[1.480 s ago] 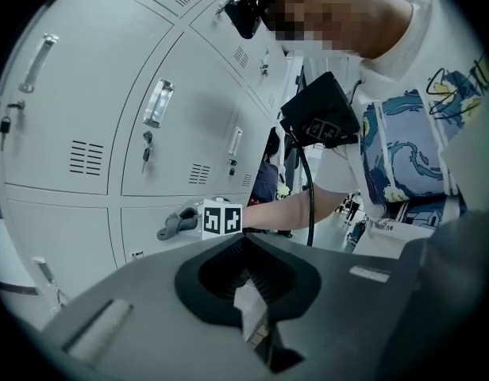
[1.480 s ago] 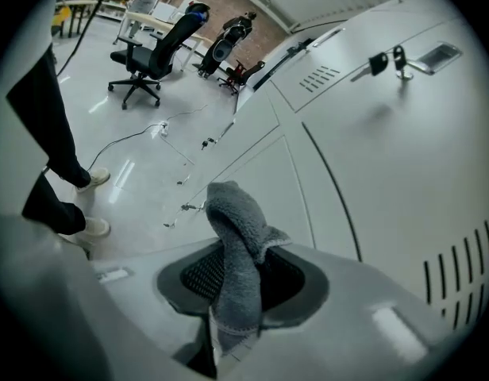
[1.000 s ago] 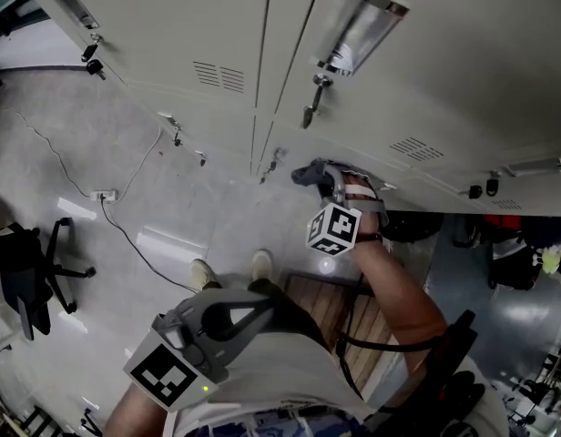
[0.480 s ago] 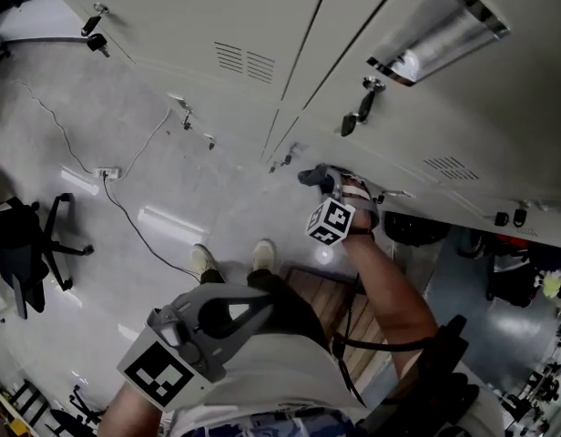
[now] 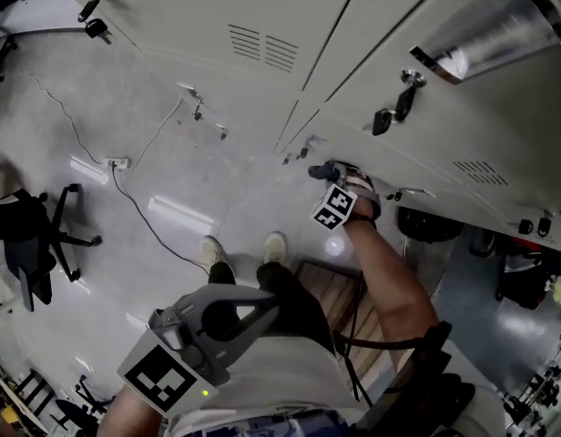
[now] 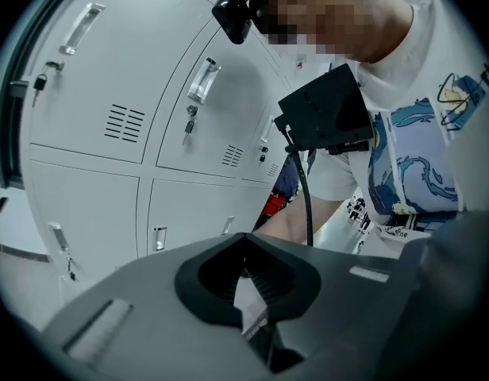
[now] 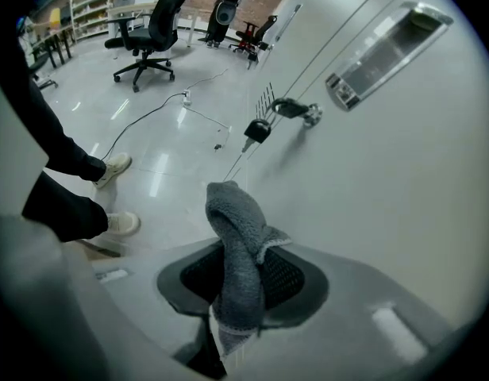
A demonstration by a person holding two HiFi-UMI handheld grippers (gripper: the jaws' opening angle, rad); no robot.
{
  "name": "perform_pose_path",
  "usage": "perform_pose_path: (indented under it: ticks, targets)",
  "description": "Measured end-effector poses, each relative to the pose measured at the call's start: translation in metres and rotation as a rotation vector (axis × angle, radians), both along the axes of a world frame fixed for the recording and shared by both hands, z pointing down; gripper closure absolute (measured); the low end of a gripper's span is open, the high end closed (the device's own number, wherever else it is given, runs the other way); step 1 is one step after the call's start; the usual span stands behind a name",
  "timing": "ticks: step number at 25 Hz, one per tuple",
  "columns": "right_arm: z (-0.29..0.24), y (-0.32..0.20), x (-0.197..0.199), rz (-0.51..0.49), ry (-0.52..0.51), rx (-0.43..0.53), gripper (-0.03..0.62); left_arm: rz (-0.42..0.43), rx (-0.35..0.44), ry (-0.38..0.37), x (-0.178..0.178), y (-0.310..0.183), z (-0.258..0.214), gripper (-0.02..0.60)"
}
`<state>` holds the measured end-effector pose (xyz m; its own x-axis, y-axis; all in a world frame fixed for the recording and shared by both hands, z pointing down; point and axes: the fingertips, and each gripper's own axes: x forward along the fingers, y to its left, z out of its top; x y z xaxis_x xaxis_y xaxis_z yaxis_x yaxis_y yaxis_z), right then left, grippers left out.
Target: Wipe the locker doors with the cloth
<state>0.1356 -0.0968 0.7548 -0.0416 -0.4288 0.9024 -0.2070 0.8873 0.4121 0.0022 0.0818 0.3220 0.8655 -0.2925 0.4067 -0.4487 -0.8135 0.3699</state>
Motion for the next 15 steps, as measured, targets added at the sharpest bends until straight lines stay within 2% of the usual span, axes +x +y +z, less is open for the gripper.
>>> perform_pose_path:
  ticks: [3,6,9,15]
  targets:
    - [0.006,0.001,0.001,0.017,-0.002,-0.018,0.484,0.015,-0.007,-0.004,-0.001,0.002,0.003,0.578]
    - [-0.011,0.006,-0.004,0.009,-0.021,-0.004,0.484,0.034,-0.007,0.004,0.001,0.004,0.002,0.578]
    - [-0.064,0.015,-0.013,0.0,-0.076,0.054,0.484,0.062,0.01,0.02,0.005,0.006,-0.005,0.578]
    - [-0.21,0.029,-0.017,-0.034,-0.138,0.226,0.484,0.122,0.039,0.047,0.014,0.011,-0.017,0.578]
